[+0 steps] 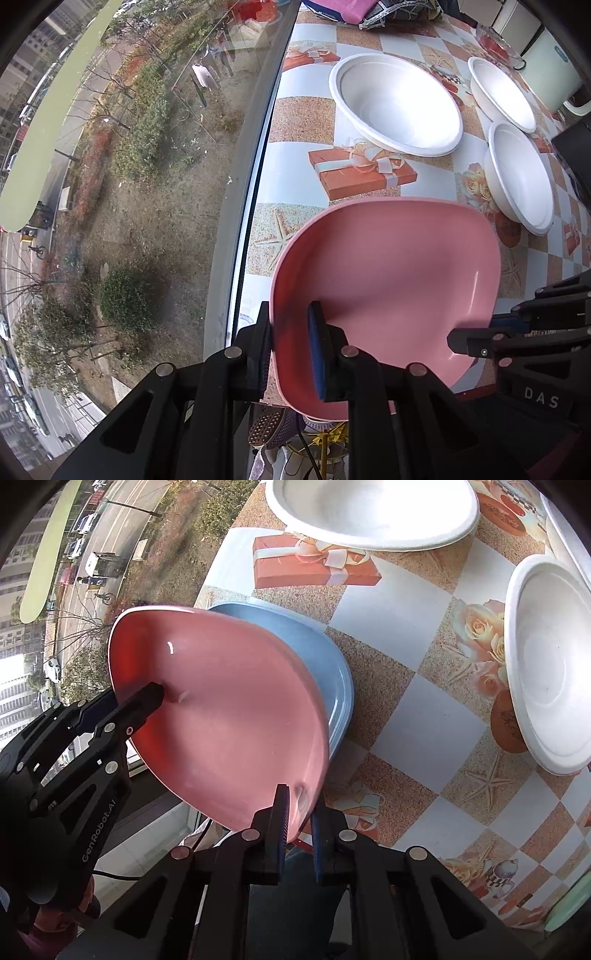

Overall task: Organize plates and bowls
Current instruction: 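Lower the pink plate onto the blue plate and open both grippers, then move both grippers to the mint green square plate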

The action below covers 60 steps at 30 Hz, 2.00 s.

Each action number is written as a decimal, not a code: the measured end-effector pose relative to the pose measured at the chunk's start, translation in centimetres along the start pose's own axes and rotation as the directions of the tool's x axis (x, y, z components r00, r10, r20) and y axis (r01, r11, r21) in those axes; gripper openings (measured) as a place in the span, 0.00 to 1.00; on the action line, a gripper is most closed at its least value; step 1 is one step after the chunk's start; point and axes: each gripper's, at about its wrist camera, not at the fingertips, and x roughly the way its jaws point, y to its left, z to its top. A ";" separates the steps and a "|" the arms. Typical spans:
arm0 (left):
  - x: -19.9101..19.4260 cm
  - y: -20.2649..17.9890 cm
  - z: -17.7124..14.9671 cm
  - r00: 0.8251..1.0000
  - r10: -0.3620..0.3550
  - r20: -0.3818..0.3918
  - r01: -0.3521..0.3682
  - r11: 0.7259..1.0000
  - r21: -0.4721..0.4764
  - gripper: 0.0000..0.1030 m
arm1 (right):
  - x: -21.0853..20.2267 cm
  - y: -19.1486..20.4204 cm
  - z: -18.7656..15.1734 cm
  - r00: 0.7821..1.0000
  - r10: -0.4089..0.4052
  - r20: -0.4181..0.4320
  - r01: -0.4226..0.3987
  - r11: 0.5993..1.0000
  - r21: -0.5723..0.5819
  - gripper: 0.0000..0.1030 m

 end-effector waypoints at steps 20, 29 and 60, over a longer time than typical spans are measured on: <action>3.8 -8.8 0.8 0.995 0.053 0.080 -0.058 0.996 0.067 0.79 | -0.3 -0.3 0.5 0.999 0.035 0.033 -0.036 0.999 0.029 0.58; 2.9 -1.7 -4.3 0.989 -0.074 0.126 0.069 0.997 0.044 1.00 | -5.1 -5.6 -2.6 0.983 0.091 0.159 -0.115 0.982 0.148 1.00; 1.1 -18.2 -27.2 0.979 -0.139 -0.149 0.203 0.723 0.660 1.00 | -10.5 -30.4 -24.2 0.906 -0.008 0.424 -0.341 0.581 0.739 1.00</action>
